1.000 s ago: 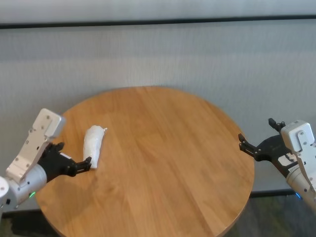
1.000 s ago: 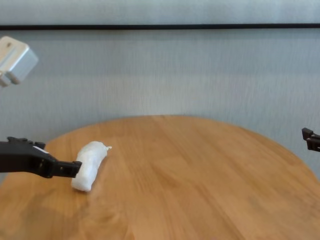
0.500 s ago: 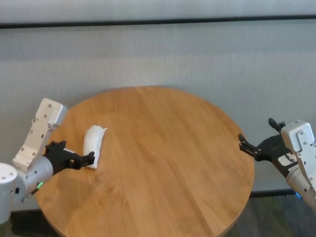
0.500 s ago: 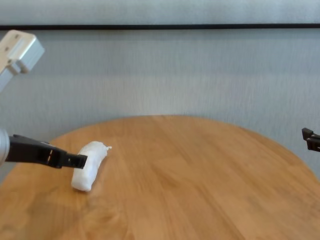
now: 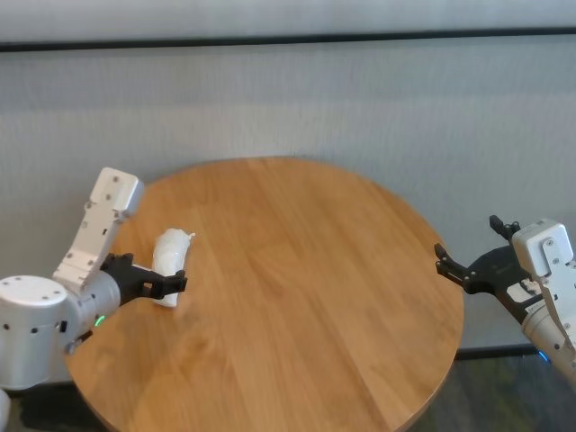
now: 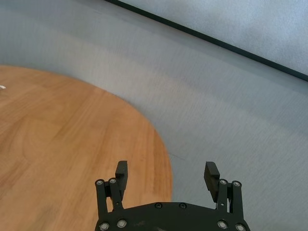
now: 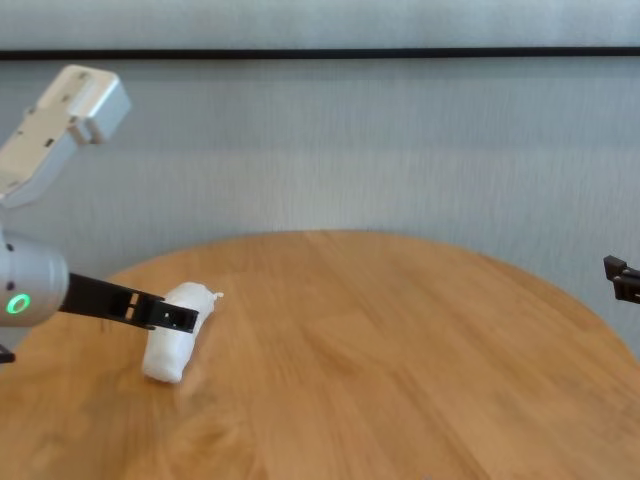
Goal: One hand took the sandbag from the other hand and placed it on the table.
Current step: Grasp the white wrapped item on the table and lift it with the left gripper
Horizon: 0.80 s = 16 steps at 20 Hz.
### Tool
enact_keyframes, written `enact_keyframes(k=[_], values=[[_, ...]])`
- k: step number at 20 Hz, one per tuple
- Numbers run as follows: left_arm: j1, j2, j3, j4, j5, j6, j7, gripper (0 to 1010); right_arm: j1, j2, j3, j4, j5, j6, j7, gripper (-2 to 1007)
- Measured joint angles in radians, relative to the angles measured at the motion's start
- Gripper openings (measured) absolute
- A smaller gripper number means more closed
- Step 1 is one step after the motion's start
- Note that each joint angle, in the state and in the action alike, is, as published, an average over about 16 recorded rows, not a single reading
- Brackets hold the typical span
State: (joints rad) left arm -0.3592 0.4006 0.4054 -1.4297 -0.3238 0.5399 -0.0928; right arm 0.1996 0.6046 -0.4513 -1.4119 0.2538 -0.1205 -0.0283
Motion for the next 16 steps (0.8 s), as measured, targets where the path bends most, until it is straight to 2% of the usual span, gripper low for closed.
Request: enact_keyframes(k=[5, 16], values=[[-0.028, -0.03, 0.011, 0.041, 0.021, 0.012, 0.004, 1000, 0.0, 0.0, 0.0, 0.0, 0.0, 0.0, 0.0, 1001], [-0.077, -0.074, 0.017, 0.138, 0.055, 0.012, -0.001, 1000, 0.0, 0.0, 0.0, 0.0, 0.0, 0.0, 0.0, 1001]])
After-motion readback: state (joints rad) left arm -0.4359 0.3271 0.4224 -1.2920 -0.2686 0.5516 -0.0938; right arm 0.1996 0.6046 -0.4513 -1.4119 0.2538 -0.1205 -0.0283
